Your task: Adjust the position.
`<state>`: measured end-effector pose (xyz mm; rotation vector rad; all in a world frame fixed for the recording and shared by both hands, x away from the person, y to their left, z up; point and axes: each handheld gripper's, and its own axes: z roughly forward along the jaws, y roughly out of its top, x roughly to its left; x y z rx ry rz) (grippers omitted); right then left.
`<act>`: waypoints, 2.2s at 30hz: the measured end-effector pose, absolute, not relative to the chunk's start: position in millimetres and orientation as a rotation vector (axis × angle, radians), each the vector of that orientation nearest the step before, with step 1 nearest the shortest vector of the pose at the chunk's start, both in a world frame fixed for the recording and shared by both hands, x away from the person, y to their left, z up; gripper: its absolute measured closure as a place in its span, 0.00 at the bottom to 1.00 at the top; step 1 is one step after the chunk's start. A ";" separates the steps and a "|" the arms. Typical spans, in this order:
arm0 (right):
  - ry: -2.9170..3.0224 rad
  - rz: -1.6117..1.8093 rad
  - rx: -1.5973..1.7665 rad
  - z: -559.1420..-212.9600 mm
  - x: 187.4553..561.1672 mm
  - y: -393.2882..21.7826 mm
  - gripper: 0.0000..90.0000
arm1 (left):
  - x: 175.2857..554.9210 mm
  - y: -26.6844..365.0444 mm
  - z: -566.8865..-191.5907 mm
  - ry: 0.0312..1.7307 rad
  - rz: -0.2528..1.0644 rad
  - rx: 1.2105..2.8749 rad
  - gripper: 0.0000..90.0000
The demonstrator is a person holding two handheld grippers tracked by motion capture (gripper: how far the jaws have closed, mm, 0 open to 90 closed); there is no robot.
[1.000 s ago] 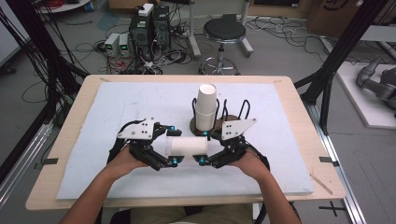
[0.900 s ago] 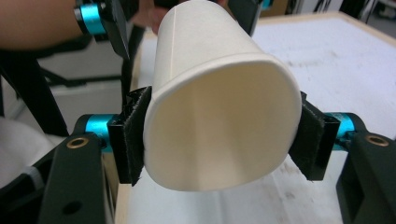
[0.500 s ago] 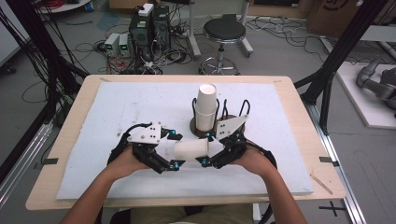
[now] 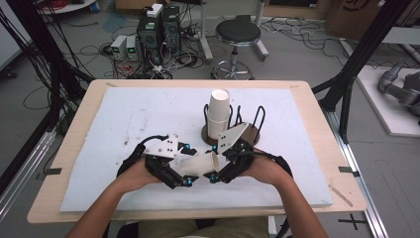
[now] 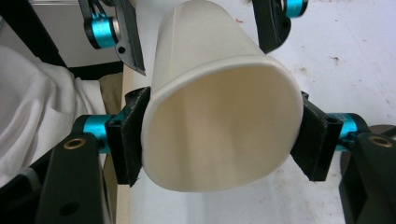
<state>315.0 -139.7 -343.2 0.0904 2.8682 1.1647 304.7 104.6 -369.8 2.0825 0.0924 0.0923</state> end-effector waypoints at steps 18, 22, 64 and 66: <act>2.956 1.059 0.067 -347.2 313.5 -131.8 0.34 | 307.4 99.2 -381.2 0.048 -0.011 2.148 0.39; 2.932 1.099 0.075 -345.3 313.8 -134.2 0.32 | 308.3 101.4 -380.0 0.054 -0.012 2.125 0.40; 2.552 1.925 0.274 -346.1 321.6 -167.0 0.31 | 313.5 116.6 -387.2 0.154 -0.080 1.630 0.40; 2.559 1.932 0.272 -345.6 321.9 -168.4 0.32 | 313.4 116.2 -387.2 0.156 -0.083 1.628 0.40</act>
